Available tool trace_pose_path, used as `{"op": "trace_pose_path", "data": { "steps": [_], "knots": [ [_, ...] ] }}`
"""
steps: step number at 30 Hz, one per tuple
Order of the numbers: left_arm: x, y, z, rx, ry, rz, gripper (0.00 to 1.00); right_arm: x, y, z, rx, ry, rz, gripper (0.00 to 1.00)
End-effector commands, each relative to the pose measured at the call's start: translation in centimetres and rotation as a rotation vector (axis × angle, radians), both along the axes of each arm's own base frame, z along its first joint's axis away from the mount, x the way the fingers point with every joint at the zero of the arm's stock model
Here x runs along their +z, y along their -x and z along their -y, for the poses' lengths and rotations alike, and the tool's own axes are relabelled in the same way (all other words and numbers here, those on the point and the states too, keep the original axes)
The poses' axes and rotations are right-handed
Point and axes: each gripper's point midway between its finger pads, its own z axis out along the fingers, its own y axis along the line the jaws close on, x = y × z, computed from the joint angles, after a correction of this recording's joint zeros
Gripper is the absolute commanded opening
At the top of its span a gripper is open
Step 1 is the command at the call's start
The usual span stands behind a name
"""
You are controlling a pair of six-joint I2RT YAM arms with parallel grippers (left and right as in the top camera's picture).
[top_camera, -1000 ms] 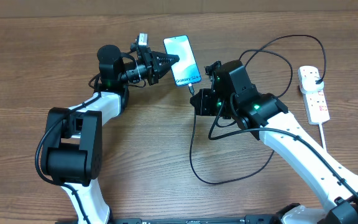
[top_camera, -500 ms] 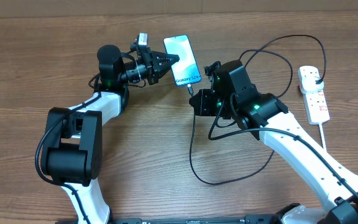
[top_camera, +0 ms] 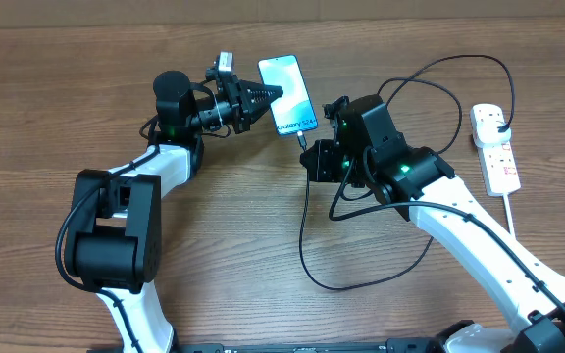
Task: Plug charger to phone and switch on socket
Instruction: 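Align the plug tip with the phone's port using the right gripper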
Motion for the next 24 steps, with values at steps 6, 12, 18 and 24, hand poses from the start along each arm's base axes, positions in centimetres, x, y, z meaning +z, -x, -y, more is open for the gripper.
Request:
{"op": "trace_pose_path", "data": {
  "steps": [6,12,18,24],
  "knots": [
    [1.50,-0.63,-0.37,0.007,-0.002,0.071,0.04,-0.53,-0.41,0.31,-0.023,0.006,-0.011,0.04],
    [1.50,-0.62,-0.37,0.006,-0.002,0.071,0.04,-0.49,-0.48,0.27,-0.023,0.004,-0.008,0.04],
    [1.51,-0.45,-0.31,-0.004,-0.005,0.084,0.04,-0.21,-0.77,0.10,-0.033,-0.011,0.000,0.04],
    [1.51,-0.46,-0.31,-0.004,-0.007,0.089,0.04,-0.17,-0.80,0.08,-0.033,-0.012,0.002,0.04]
  ]
}}
